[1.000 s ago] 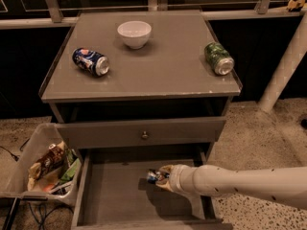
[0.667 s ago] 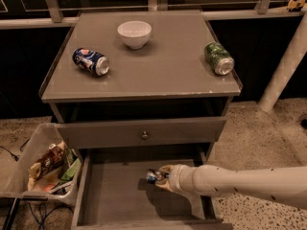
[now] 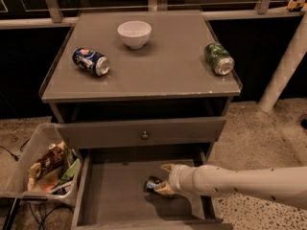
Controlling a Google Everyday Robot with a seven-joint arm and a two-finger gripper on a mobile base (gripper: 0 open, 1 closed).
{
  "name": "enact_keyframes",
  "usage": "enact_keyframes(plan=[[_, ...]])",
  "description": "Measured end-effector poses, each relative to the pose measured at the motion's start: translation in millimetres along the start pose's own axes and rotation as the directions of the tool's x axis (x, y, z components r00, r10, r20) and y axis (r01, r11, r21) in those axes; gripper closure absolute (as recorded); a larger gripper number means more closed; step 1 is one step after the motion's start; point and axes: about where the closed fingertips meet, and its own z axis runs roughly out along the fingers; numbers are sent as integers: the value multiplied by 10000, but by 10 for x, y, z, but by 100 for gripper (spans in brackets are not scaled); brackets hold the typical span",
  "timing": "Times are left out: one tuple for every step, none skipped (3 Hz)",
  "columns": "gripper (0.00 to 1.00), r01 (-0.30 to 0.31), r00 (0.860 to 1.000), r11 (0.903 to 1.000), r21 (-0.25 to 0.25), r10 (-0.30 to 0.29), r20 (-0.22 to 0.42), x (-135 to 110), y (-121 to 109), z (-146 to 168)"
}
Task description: Place redbull can into middle drawer
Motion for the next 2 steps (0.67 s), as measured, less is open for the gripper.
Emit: enact_keyframes(plan=[[0,0,10000,10000,0,0,0,0,0,0],[0,0,10000,10000,-1,0,0,0,0,0]])
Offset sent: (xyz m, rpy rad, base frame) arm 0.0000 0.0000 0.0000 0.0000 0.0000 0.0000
